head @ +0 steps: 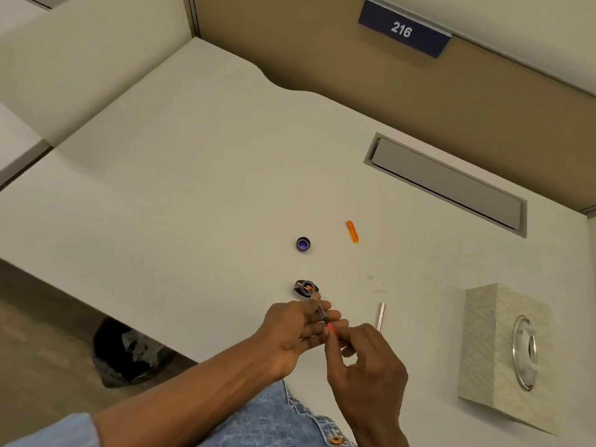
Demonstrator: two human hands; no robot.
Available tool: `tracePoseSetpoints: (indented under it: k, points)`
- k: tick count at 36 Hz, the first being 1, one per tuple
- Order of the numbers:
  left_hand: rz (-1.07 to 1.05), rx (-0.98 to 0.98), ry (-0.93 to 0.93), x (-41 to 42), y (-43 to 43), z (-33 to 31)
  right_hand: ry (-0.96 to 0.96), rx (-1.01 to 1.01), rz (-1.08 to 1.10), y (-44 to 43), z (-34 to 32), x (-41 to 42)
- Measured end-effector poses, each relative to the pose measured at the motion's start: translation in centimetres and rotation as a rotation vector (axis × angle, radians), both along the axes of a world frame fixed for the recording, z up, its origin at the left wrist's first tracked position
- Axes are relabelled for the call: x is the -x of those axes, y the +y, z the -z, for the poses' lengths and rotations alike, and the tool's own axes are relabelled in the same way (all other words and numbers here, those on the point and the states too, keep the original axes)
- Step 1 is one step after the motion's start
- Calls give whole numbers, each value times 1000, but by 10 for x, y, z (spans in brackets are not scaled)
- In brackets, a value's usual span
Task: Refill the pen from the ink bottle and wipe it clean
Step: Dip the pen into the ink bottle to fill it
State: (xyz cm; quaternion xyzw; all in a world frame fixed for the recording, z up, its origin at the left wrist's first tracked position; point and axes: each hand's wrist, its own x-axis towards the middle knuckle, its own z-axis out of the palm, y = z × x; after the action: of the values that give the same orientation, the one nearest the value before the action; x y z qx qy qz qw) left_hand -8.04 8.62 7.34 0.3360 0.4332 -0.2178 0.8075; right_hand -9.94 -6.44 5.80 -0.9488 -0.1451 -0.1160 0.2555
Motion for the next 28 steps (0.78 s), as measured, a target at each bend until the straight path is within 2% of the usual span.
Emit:
tracePoseSetpoints:
  k: [13, 28]
  points:
    - [67, -3, 45, -11, 0, 9, 14, 49, -6, 9, -2, -21]
    - [24, -1, 113, -20, -1, 16, 26, 112, -53, 16, 3, -36]
